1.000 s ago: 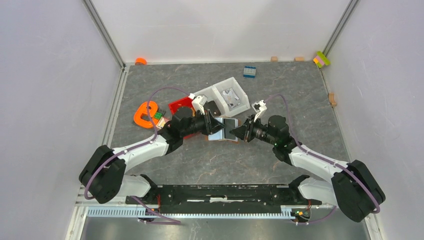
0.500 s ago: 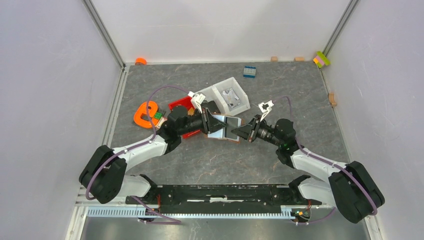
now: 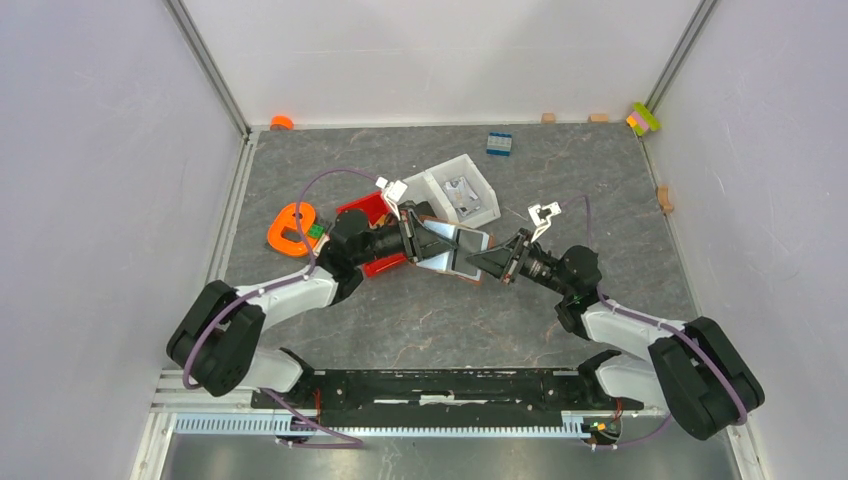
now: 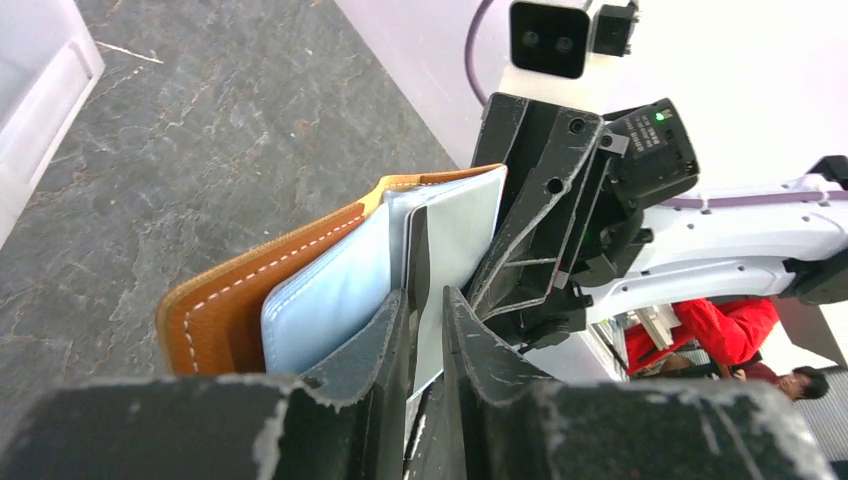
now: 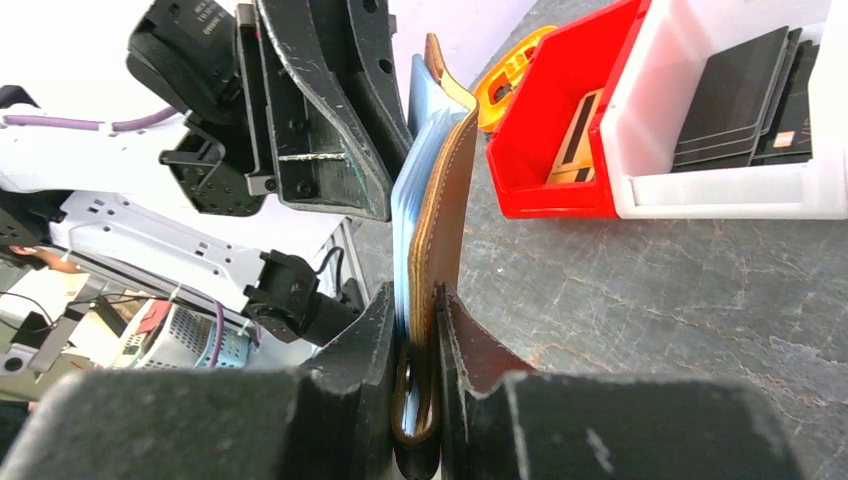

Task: Take the credit cards out of the card holder
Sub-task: Remove the credit card from the card holder.

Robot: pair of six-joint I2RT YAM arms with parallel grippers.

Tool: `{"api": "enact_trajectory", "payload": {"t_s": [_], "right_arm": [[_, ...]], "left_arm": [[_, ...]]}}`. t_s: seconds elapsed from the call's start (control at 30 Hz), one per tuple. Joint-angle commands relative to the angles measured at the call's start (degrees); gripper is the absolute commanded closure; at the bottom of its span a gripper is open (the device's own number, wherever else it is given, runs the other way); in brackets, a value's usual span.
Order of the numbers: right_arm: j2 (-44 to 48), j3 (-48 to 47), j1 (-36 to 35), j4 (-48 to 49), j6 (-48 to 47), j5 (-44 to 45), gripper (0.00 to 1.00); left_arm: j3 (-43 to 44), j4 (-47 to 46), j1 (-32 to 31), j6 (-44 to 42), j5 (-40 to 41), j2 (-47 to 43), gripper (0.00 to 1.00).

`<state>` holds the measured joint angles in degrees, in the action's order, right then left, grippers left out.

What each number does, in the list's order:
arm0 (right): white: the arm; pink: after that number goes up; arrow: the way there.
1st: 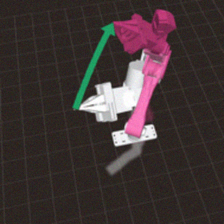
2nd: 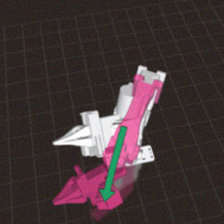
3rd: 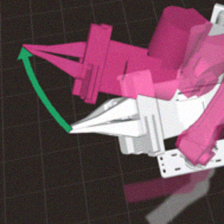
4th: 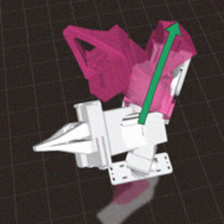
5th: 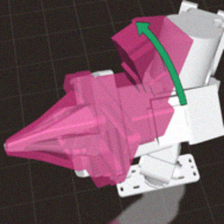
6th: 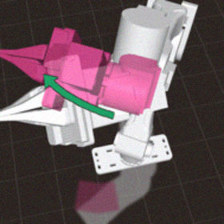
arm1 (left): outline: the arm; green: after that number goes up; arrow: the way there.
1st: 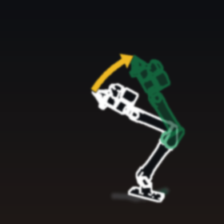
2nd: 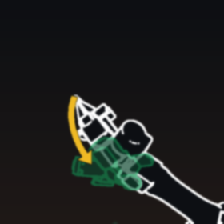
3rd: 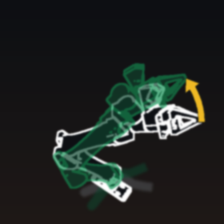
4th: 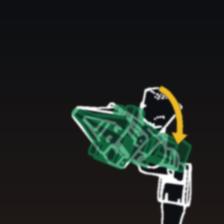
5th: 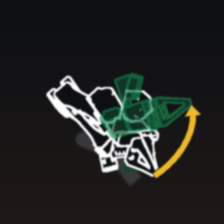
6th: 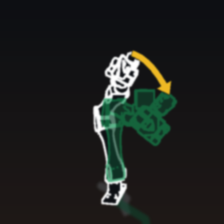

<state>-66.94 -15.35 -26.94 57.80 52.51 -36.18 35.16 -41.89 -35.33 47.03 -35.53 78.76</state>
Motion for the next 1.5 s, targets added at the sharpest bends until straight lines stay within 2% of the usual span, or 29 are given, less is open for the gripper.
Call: {"api": "enact_trajectory", "payload": {"t_s": [0.0,0.07,0.17,0.23,0.33,0.47,0.73,0.8,0.93,1.1,1.17,1.33,1.47], "right_arm": [[-1.55,-0.61,-1.31,16.90,6.87,-7.34,0.99],[-2.21,-0.51,-0.97,18.30,7.98,-7.65,0.99],[-2.19,-0.37,-0.59,18.99,8.35,-7.80,0.99],[-1.76,-0.24,-0.43,18.94,8.31,-7.85,1.00],[-1.23,-0.16,-0.31,18.86,8.24,-7.96,0.99],[-1.30,-0.24,-0.18,19.33,8.40,-8.31,0.99],[-1.24,-0.50,-0.21,18.37,7.54,-8.46,0.89],[-1.76,-0.73,-0.21,17.59,7.44,-8.48,0.89],[-3.21,-0.88,-0.22,17.33,7.63,-8.46,0.88],[-4.15,-0.99,-0.22,17.50,7.84,-8.64,0.86],[-4.26,-1.17,-0.21,16.55,7.48,-8.56,0.85],[-4.35,-0.79,0.17,15.84,7.02,-8.14,0.64],[-4.11,-0.62,0.78,13.87,6.20,-7.61,0.66]], "left_arm": [[-0.90,-8.98,-1.85,5.50,-7.31,0.99,0.77],[-1.09,-6.29,-1.80,3.87,-5.85,-0.18,0.73],[-0.80,1.10,-1.67,0.05,-1.66,-2.59,0.58],[-0.85,4.02,-1.61,-1.71,0.59,-4.03,0.54],[-0.40,8.75,-1.63,-3.89,3.69,-5.47,0.55],[0.00,10.44,-1.64,-4.93,3.90,-5.83,0.63],[0.69,12.17,-2.04,-5.67,3.71,-5.62,0.57],[0.74,10.68,-2.04,-4.81,2.21,-4.97,0.60],[0.34,5.56,-2.02,-1.71,-1.19,-3.04,0.76],[-0.22,-0.57,-2.00,1.82,-4.21,-1.59,0.89],[-0.73,-2.55,-1.85,2.48,-4.62,-1.75,0.92],[-1.92,-3.72,-1.29,2.80,-3.75,-2.79,0.96],[-2.29,-3.10,-0.54,3.24,-2.78,-2.63,0.98]]}}
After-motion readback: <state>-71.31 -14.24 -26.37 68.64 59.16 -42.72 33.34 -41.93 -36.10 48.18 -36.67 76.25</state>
